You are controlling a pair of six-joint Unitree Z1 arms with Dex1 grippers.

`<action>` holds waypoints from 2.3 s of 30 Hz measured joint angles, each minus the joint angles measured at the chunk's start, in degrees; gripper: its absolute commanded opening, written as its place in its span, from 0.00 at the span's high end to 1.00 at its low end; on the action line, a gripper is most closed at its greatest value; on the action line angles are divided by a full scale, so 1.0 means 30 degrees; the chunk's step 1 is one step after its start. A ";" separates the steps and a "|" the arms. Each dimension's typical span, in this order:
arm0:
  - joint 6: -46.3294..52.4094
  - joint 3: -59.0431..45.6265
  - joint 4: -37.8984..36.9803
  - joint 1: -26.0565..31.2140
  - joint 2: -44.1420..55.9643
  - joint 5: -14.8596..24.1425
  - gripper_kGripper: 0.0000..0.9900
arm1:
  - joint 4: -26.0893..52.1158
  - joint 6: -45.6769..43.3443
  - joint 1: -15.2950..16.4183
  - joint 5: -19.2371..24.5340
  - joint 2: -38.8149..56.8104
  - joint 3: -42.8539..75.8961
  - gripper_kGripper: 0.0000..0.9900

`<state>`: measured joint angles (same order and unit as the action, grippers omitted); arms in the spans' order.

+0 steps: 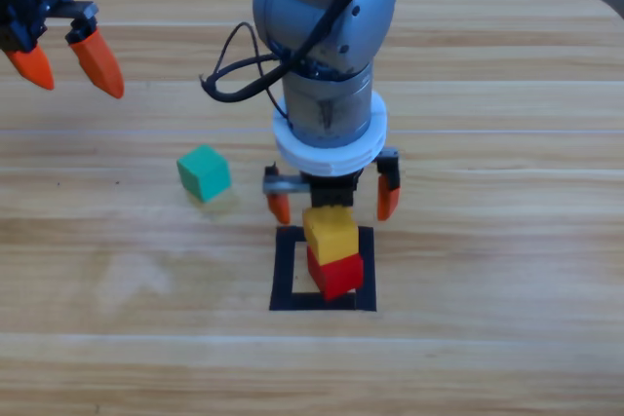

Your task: Stack the blocks in the rectangular block: red at the bottom, yellow in the middle, green on top

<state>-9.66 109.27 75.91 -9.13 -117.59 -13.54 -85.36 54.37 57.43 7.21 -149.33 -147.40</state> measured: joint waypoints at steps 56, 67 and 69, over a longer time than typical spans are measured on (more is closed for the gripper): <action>0.5094 0.1135 -0.2765 -0.5649 -0.6056 0.3873 0.02 | 1.8435 -1.8712 -0.4086 -0.4822 2.2381 2.7302 0.01; 0.5177 0.0650 -0.3216 -0.5657 -0.6179 0.4160 0.51 | 1.8268 -1.8758 -0.4088 -0.4825 2.2540 2.7274 0.01; 0.5235 0.0536 -0.3416 -0.5660 -0.6151 0.4198 0.71 | 1.8070 -1.8759 -0.4088 -0.4825 2.2539 2.7209 0.01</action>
<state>6.04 110.87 65.66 -26.11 -136.05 -0.95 -31.15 -1.91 45.16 -7.26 -81.71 -65.77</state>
